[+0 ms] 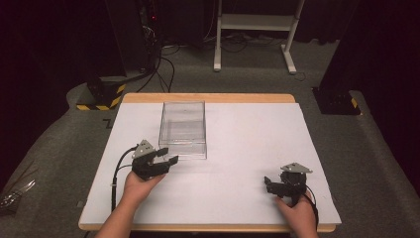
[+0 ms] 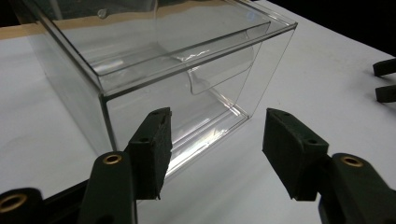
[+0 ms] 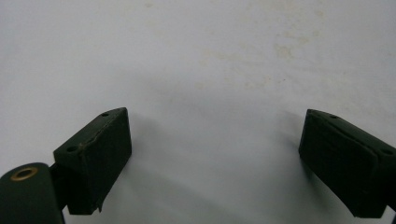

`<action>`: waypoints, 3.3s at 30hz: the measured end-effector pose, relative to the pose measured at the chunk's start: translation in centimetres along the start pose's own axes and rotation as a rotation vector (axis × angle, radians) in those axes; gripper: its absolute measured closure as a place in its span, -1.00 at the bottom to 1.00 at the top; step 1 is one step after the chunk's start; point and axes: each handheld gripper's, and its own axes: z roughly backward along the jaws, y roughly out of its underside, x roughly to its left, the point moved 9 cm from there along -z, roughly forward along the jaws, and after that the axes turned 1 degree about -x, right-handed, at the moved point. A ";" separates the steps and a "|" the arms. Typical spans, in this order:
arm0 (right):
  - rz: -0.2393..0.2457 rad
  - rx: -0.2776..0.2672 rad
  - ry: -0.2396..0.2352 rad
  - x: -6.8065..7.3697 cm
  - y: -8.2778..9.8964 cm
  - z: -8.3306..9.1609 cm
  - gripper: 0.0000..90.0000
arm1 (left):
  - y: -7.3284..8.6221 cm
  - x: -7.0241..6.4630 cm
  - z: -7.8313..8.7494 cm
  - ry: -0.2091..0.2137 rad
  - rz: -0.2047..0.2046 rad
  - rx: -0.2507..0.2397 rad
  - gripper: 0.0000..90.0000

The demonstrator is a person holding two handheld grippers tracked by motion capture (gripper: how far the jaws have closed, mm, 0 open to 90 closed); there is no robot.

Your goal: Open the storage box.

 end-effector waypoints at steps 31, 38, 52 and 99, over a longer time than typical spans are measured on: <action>0.002 -0.003 0.002 0.0 0.0 0.0 -0.78 | -0.7 0.5 -2.4 0.043 0.011 -0.076 0.16; 0.003 -0.004 0.003 0.0 0.0 0.0 -0.78 | -0.6 0.8 -2.7 0.076 0.005 -0.100 0.32; 0.006 -0.004 0.007 0.0 0.0 0.0 -0.78 | -0.4 0.9 -2.9 0.079 -0.013 -0.118 0.60; 0.005 -0.005 0.008 0.0 0.0 0.0 -0.77 | 0.7 -0.1 -1.2 0.169 -0.001 -0.159 0.74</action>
